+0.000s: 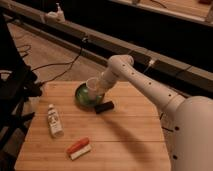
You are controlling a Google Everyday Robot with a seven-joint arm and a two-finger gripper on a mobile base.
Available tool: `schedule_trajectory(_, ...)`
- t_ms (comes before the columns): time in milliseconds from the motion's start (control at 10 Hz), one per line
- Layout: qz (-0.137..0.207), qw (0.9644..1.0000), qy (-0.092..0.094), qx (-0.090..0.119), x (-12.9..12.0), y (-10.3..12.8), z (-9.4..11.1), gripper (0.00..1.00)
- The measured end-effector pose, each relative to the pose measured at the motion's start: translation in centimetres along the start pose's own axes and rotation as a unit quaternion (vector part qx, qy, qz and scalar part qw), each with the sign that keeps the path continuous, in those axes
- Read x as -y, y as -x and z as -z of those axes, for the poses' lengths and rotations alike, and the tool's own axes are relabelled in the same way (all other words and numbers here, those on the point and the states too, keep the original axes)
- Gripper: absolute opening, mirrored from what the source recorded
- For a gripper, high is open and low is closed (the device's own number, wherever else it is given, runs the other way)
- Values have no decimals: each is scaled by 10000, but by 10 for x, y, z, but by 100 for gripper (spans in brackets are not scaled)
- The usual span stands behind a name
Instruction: Place the ceramic cup in the ceramic bowl
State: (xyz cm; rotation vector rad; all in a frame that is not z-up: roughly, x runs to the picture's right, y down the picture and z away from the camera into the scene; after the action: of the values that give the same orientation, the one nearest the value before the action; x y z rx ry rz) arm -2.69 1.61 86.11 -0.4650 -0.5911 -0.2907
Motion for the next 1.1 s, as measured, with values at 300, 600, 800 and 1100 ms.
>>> schedule_trajectory(300, -114, 9999, 94, -18, 1, -9, -13, 74)
schedule_trajectory(600, -121, 9998, 138, -67, 2, -12, -15, 80)
schedule_trajectory(800, -20, 9998, 71, -185, 8, -9, -2, 80)
schedule_trajectory(1100, 164, 9988, -312, -327, 26, 6, 31, 80)
